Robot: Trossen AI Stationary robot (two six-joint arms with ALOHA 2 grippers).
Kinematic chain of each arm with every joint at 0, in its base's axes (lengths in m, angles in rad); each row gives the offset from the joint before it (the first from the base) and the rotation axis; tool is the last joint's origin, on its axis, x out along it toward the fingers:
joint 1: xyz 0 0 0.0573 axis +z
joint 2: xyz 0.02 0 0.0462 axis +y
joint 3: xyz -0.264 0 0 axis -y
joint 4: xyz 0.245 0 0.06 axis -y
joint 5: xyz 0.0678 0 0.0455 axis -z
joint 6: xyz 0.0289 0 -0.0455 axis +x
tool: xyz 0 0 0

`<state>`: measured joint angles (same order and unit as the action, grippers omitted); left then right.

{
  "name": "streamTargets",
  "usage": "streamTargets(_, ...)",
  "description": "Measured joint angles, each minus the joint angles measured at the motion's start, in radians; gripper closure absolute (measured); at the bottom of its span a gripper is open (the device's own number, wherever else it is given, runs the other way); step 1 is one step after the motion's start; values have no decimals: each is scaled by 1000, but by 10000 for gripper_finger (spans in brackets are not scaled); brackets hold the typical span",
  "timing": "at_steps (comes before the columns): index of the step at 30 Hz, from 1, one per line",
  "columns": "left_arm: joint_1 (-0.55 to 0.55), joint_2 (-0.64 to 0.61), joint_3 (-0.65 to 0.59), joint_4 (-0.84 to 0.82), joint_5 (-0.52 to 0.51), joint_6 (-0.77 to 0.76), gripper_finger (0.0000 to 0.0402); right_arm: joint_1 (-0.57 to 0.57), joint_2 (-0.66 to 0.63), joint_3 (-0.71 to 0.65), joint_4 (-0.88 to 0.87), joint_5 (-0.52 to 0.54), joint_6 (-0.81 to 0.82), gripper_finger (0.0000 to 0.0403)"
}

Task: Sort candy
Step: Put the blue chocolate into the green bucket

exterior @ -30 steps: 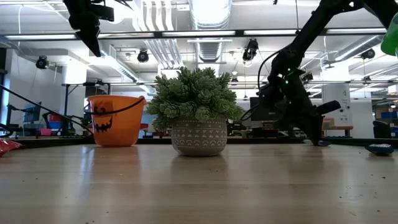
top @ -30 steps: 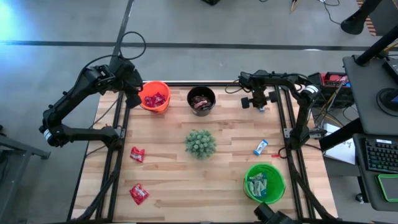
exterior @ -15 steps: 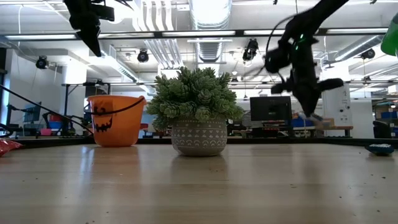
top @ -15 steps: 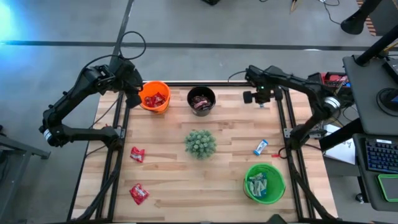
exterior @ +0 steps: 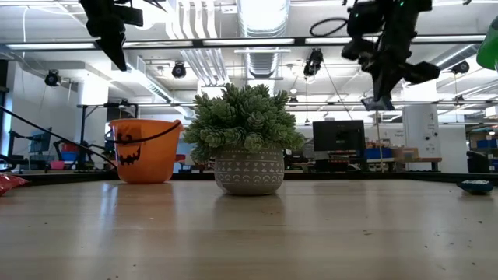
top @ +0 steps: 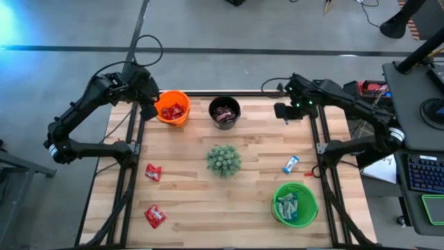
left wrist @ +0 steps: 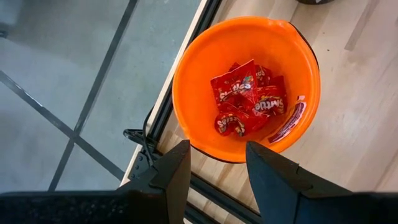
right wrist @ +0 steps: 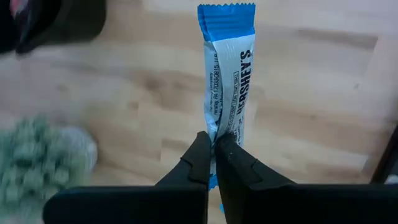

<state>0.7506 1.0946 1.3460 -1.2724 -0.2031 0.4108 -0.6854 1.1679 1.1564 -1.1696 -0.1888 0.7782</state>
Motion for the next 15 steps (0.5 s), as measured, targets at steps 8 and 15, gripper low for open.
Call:
streamTargets(8, -1, 0, 0, -2, -74, -20, 264, 166, -75, 0, -54, -47, 33, 394)
streamTargets(15, 0, 0, 0, -28, -93, -59, 264, 371, -154, 1, -59, -105, 130, 394)
